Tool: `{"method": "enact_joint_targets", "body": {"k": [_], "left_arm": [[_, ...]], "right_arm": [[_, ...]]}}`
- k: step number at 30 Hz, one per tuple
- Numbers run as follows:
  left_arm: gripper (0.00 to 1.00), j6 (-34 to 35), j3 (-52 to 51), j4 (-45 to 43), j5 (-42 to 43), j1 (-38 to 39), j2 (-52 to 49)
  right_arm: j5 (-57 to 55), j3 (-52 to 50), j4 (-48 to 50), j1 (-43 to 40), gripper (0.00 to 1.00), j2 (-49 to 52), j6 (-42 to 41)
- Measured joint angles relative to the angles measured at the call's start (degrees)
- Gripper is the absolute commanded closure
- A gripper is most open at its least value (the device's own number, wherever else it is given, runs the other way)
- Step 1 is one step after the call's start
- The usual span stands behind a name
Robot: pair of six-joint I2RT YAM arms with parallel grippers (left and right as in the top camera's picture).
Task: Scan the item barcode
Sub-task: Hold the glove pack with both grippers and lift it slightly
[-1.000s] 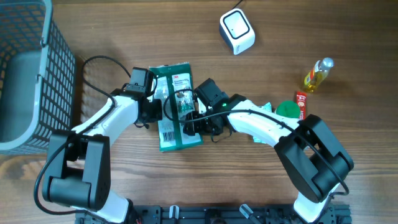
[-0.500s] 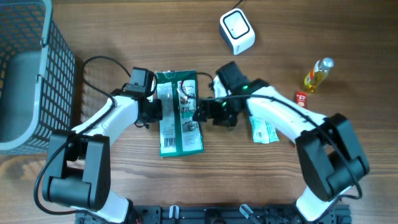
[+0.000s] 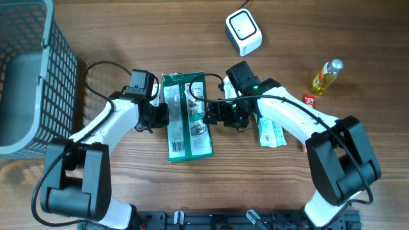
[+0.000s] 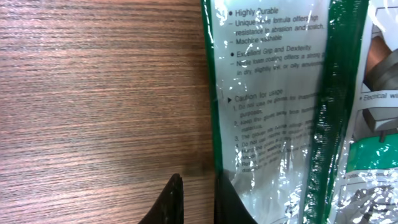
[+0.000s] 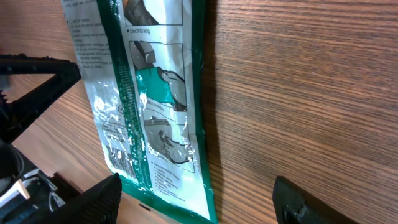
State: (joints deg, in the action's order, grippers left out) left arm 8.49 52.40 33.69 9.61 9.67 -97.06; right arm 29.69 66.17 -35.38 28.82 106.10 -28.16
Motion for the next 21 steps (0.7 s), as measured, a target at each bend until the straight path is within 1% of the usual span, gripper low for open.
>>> {"method": "enact_joint_targets", "body": {"k": [3,9,21], "left_arm": [[0.91,-0.48,0.0,-0.02,0.79,0.02,0.0],[0.91,-0.55,0.0,-0.02,1.01,0.02,0.0],[0.91,-0.55,0.0,-0.02,2.32,0.02,0.0]], "right_arm": [[-0.24,-0.02,0.28,0.0,0.22,0.0,0.0],[-0.42,-1.81,4.72,0.0,0.23,0.0,0.02],[-0.42,-2.6,5.01,0.0,0.24,0.0,0.02]]}}
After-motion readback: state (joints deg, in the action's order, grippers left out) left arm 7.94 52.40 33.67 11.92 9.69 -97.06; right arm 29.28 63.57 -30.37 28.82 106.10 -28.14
